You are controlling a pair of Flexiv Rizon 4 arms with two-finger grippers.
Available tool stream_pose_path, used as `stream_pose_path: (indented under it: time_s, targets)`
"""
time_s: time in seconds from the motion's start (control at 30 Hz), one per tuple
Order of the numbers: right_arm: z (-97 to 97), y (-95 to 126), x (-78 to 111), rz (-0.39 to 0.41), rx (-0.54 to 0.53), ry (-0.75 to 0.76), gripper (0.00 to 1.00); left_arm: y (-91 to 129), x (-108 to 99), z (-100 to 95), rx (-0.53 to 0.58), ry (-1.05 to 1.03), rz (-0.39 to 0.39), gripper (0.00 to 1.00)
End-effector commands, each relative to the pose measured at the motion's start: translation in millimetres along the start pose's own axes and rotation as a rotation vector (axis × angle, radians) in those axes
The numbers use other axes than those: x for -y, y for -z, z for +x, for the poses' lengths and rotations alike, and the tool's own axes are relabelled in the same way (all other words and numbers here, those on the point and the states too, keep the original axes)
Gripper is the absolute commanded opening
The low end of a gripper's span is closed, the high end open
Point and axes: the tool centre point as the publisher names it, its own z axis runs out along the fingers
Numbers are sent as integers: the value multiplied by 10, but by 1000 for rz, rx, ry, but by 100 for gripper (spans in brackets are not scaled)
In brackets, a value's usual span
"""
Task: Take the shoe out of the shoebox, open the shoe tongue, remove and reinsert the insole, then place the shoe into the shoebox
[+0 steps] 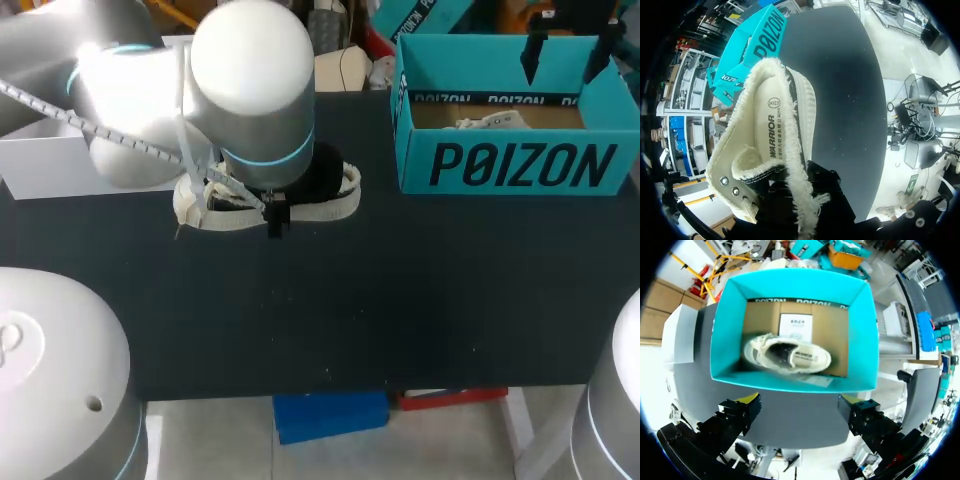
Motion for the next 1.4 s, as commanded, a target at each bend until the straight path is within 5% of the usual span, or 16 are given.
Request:
stream_pose_path:
  time_s: [0.03,0.43,0.93,1.0,1.03,1.07,1.1,1.33,1.4]
  targets:
    - [0,3,1,0,0,0,100,-583,217,118,-5,-14,0,0]
    - [0,3,1,0,0,0,100,-1266,439,280,-48,-60,-3,0]
    - [0,3,1,0,0,0,100,-1638,443,434,-85,-99,-1,0]
    - [0,3,1,0,0,0,100,-1628,451,458,-93,-108,9,30]
    - [0,3,1,0,0,0,100,-1608,458,459,-94,-108,10,52]
    - [0,3,1,0,0,0,100,-1596,462,452,-93,-106,13,87]
    - [0,3,1,0,0,0,100,-1551,466,433,-96,-105,28,95]
    - [0,3,1,0,0,0,100,-990,483,267,-145,-117,204,87]
    - [0,3,1,0,0,0,100,-810,482,215,-164,-125,267,93]
